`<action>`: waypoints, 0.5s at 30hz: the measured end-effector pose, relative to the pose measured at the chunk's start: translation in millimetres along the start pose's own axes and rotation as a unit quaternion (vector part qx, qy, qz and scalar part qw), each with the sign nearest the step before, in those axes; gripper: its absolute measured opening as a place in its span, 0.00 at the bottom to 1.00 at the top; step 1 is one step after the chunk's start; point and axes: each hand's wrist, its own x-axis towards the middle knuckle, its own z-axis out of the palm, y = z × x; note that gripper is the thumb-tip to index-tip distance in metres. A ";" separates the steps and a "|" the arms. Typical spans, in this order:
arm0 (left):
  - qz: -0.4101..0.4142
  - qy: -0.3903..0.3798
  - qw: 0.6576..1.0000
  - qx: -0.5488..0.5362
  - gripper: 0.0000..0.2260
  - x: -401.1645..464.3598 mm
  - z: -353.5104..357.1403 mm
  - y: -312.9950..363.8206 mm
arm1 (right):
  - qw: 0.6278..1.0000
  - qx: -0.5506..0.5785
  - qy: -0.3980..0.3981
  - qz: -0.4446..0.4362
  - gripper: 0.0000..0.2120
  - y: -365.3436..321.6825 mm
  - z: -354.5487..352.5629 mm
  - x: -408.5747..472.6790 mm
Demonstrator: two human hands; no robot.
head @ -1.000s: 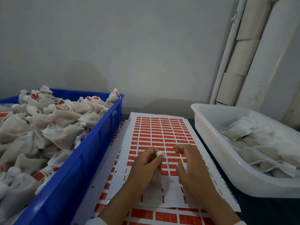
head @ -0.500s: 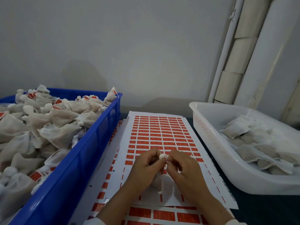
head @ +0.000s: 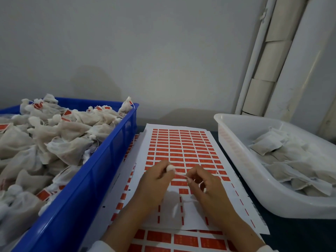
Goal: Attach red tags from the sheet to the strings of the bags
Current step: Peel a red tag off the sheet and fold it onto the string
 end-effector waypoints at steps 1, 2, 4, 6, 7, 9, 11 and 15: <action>-0.011 0.011 1.000 -0.006 0.11 1.0 -5.1 -0.7 | 1.000 -0.003 -0.003 0.014 0.02 1.6 0.0 0.1; -0.027 0.014 0.999 -0.014 0.10 2.6 -10.4 -1.7 | 1.000 -0.011 -0.005 0.028 0.03 3.1 0.1 0.1; -0.062 0.011 0.998 -0.015 0.10 6.6 -20.6 -4.3 | 0.998 -0.031 -0.017 0.049 0.06 5.9 0.9 0.8; -0.100 0.029 0.994 0.034 0.08 10.3 -29.1 -7.6 | 0.996 -0.060 -0.040 0.059 0.09 7.4 1.6 1.0; -0.117 0.048 0.989 0.070 0.08 12.3 -32.4 -9.3 | 0.994 -0.074 -0.053 0.062 0.12 7.7 2.1 0.7; -0.134 0.088 0.981 0.112 0.09 16.4 -36.1 -14.5 | 0.990 -0.098 -0.070 0.070 0.16 8.6 4.4 -0.1; -0.141 0.106 0.978 0.112 0.09 17.9 -36.1 -18.6 | 0.987 -0.128 -0.073 0.068 0.16 7.9 8.5 -1.6; -0.148 0.085 0.977 0.124 0.09 18.1 -31.9 -23.6 | 0.980 -0.189 -0.042 0.042 0.13 6.0 14.2 -0.3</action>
